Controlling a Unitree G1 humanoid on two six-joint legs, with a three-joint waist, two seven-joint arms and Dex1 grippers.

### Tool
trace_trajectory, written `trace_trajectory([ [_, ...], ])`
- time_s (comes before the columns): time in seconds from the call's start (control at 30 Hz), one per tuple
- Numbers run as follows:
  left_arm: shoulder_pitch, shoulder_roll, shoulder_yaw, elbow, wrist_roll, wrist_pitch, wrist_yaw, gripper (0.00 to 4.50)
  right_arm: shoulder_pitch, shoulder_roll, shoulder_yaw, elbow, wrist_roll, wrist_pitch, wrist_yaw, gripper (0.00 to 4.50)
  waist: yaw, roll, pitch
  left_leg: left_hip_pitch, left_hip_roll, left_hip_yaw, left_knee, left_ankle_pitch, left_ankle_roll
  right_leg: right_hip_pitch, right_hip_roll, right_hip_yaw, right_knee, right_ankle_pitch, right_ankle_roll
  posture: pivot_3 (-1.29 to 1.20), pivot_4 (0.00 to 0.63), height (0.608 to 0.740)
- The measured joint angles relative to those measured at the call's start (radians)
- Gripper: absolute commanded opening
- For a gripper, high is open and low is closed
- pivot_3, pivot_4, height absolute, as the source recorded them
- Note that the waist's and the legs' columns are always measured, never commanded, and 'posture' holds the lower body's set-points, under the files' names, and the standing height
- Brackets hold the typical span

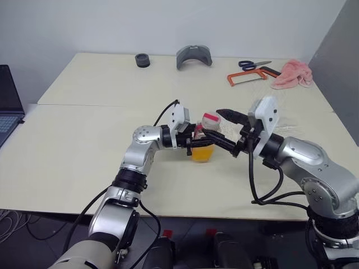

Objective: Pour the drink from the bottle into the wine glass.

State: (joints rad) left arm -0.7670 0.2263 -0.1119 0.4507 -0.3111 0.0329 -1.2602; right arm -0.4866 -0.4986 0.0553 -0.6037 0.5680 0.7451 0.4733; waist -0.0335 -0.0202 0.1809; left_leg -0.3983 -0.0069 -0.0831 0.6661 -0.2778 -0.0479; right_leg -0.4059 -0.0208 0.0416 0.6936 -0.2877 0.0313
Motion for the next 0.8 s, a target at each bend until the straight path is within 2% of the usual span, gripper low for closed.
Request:
trace_trajectory([
  [0.47, 0.000, 0.002, 0.000, 0.001, 0.000, 0.000, 0.000, 1.60, -0.025, 0.028, 0.005, 0.058, -0.063, -0.015, 0.002, 3.53, 0.000, 0.000, 0.000, 0.000, 0.000, 0.000, 0.000, 0.000, 0.000, 0.000, 0.000, 0.000, 0.000, 0.000, 0.000, 0.00, 0.150, 0.740],
  [0.8, 0.000, 0.001, 0.000, 0.001, 0.000, 0.000, 0.003, 1.60, -0.010, 0.009, -0.022, 0.057, -0.041, -0.012, 0.020, 3.53, 0.000, 0.000, 0.000, 0.000, 0.000, 0.000, 0.000, 0.000, 0.000, 0.000, 0.000, 0.000, 0.000, 0.000, 0.000, 0.00, 0.150, 0.740],
])
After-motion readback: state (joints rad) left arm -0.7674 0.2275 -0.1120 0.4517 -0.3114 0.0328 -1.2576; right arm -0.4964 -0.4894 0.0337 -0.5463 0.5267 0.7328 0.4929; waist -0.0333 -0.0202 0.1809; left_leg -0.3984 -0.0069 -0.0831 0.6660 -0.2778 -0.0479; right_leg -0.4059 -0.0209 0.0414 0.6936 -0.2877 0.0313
